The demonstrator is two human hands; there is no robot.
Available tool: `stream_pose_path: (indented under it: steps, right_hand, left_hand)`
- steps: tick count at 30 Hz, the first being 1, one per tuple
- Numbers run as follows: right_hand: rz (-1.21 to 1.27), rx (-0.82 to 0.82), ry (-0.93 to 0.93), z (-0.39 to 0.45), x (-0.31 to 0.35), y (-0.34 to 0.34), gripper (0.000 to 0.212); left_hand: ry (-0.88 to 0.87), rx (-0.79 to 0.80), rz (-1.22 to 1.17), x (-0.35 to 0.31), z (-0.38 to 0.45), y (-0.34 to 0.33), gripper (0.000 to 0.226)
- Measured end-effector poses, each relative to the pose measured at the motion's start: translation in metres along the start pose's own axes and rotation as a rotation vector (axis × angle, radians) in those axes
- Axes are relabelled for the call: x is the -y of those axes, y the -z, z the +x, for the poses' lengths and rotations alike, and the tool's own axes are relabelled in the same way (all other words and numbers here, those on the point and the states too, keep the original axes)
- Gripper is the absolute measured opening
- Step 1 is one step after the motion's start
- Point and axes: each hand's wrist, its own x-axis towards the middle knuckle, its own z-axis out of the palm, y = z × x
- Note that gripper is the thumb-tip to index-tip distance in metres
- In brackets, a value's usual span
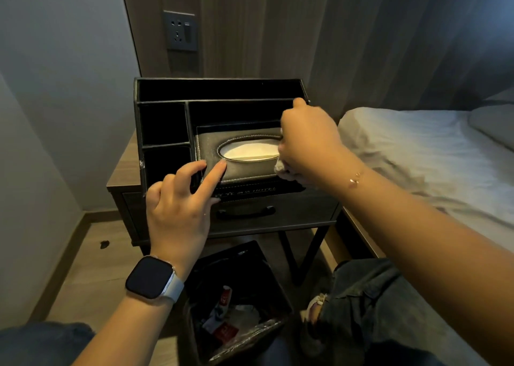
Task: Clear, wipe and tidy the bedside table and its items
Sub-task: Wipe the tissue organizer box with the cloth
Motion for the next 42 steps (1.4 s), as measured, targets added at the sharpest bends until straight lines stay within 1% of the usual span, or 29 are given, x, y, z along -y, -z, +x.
stream_pose_path:
  steps: [1,3,5,7,9,11,13,15,19,21,23,24,25,28,29,32,34,36,37,39,40,42]
  right_hand:
    - [0.046,-0.032,-0.014,-0.013,-0.005,-0.004,0.006]
    - [0.123,-0.121,0.022,-0.048,-0.011,-0.016,0.010]
    - [0.254,-0.143,0.064,-0.076,-0.016,-0.028,0.011]
    - [0.438,-0.128,0.049,-0.082,-0.025,-0.029,0.023]
    - [0.558,-0.180,0.010,-0.076,-0.032,-0.026,0.029]
    - [0.551,-0.270,-0.044,-0.067,-0.030,-0.027,0.027]
    - [0.471,-0.282,-0.061,-0.065,-0.018,-0.033,0.024]
    - [0.415,-0.275,-0.004,-0.070,-0.004,-0.041,0.023]
    - [0.495,-0.267,0.178,-0.078,0.014,-0.047,0.030]
    - [0.510,-0.233,0.312,-0.075,0.022,-0.045,0.029]
    - [0.506,-0.177,0.458,-0.069,0.026,-0.044,0.031]
    - [0.526,-0.159,0.507,-0.065,0.024,-0.042,0.033]
    - [0.571,-0.150,0.523,-0.060,0.021,-0.040,0.035]
    - [0.720,-0.167,0.458,-0.037,0.014,-0.028,0.035]
    - [0.711,-0.172,0.433,-0.026,0.016,-0.024,0.034]
    - [0.637,-0.169,0.404,0.008,0.033,-0.009,0.026]
    - [0.608,-0.193,0.365,0.031,0.043,-0.001,0.024]
    - [0.473,-0.191,0.322,0.051,0.052,0.004,0.026]
    - [0.377,-0.183,0.331,0.056,0.059,0.003,0.025]
    - [0.234,-0.167,0.373,0.054,0.074,-0.002,0.017]
    - [0.209,-0.151,0.384,0.048,0.081,-0.005,0.014]
    - [0.218,-0.124,0.413,0.032,0.088,-0.005,0.026]
  left_hand:
    - [0.006,-0.007,-0.003,-0.001,-0.001,0.000,0.063]
    - [0.017,-0.013,-0.025,-0.002,-0.004,-0.001,0.064]
    - [0.035,-0.014,-0.048,-0.003,-0.006,-0.002,0.065]
    - [0.044,-0.008,-0.055,-0.004,-0.007,-0.001,0.066]
    - [0.033,-0.007,-0.072,-0.003,-0.006,0.000,0.064]
    - [0.017,-0.003,-0.095,-0.001,-0.003,0.001,0.062]
    - [0.024,-0.003,-0.137,0.001,-0.002,0.002,0.064]
    - [0.063,-0.008,-0.188,0.001,-0.004,0.005,0.068]
    - [0.126,0.002,-0.218,0.003,-0.004,0.011,0.074]
    - [0.152,0.035,-0.179,0.007,-0.004,0.014,0.077]
    - [0.137,0.085,-0.082,0.012,-0.007,0.017,0.080]
    - [0.117,0.106,-0.024,0.013,-0.009,0.019,0.078]
    - [0.107,0.114,0.028,0.014,-0.010,0.021,0.070]
    - [0.128,0.084,0.101,0.018,-0.004,0.020,0.039]
    - [0.130,0.068,0.075,0.021,0.000,0.018,0.035]
    - [0.114,0.035,-0.094,0.029,0.005,0.011,0.033]
    - [0.101,0.025,-0.152,0.029,0.001,0.011,0.030]
    - [0.111,0.021,-0.183,0.026,-0.005,0.011,0.028]
    - [0.117,0.015,-0.191,0.026,-0.006,0.011,0.027]
    - [0.114,-0.006,-0.198,0.027,-0.008,0.007,0.026]
    - [0.110,-0.021,-0.202,0.028,-0.010,0.005,0.026]
    - [0.110,-0.057,-0.202,0.027,-0.017,0.002,0.024]
